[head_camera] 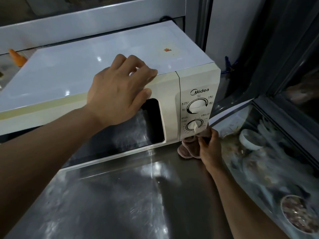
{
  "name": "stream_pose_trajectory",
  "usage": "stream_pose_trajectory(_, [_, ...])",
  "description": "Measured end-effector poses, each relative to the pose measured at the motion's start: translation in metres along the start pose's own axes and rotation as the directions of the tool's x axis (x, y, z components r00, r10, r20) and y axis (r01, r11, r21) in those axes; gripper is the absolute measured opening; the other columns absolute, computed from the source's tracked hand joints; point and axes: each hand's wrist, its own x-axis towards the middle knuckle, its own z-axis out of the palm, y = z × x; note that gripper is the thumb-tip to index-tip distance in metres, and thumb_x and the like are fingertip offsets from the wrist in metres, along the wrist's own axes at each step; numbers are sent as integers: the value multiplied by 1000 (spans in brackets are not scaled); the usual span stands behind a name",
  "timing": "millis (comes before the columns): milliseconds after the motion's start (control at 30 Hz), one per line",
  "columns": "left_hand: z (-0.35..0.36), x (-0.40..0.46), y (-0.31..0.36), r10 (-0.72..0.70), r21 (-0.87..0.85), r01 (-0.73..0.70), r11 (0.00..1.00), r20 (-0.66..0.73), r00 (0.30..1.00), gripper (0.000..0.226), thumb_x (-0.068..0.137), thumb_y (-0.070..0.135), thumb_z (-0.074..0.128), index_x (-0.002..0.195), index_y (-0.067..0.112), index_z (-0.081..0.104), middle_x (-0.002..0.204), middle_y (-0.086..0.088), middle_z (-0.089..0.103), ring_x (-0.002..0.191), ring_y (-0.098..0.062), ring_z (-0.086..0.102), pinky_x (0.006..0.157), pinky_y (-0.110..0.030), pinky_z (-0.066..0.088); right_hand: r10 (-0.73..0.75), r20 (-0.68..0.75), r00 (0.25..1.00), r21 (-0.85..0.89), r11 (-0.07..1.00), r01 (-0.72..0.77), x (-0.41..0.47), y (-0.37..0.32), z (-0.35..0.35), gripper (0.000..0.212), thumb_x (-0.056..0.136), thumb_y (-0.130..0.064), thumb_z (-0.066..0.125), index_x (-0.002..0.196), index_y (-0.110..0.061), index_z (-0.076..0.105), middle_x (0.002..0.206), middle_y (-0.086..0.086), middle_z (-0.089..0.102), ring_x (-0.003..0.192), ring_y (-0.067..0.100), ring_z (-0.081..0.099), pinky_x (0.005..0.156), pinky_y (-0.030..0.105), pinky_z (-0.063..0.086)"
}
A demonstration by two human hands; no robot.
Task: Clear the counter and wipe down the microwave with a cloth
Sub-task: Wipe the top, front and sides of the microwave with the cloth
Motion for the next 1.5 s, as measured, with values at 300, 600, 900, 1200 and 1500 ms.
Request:
stream_pose_trajectory(300, [-1, 0, 0, 15, -10, -15, 1000, -17, 1000, 39, 88, 36, 42, 120, 17, 56, 114, -8, 57, 97, -30, 51, 58, -28, 29, 311, -230, 922, 340, 913, -223, -15, -19, 41, 39, 83, 2, 57, 121, 7, 46, 122, 20, 58, 114, 30, 56, 101, 41, 46])
stream_pose_trajectory(600, [2, -1, -3, 30, -57, -32, 998, -38, 999, 38, 89, 36, 41, 120, 17, 54, 117, -7, 54, 105, -29, 48, 61, -30, 27, 341, -198, 919, 220, 929, -297, -78, -39, 118, 39, 91, -2, 51, 124, 13, 34, 124, 25, 49, 116, 31, 52, 83, 17, 34])
stream_pose_trajectory(900, [-4, 4, -13, 2, -379, 36, 925, 99, 995, 38, 94, 26, 42, 131, 21, 50, 132, -5, 44, 125, -23, 33, 85, -31, 37, 143, -123, 982, 112, 985, -130, -127, -54, 125, 60, 76, -50, 55, 111, -1, 48, 97, 6, 57, 91, 24, 59, 72, 28, 45])
stream_pose_trajectory(1200, [-41, -59, -70, 89, -439, -89, 894, -21, 996, 39, 91, 14, 51, 130, 12, 52, 130, -13, 49, 120, -34, 41, 97, -44, 40, -214, -575, 790, -86, 976, 202, -134, -168, 61, 33, 88, -12, 61, 119, -1, 54, 121, 17, 47, 105, 19, 48, 89, 10, 26])
stream_pose_trajectory(1500, [-42, -95, -113, 172, -240, -162, 957, 20, 985, 40, 86, 25, 36, 115, 17, 63, 111, -7, 59, 92, -33, 53, 72, -38, 41, -449, -510, 734, -497, 850, 175, -92, -188, 67, 33, 84, -8, 55, 116, -4, 48, 126, 14, 45, 117, 32, 40, 88, 38, 36])
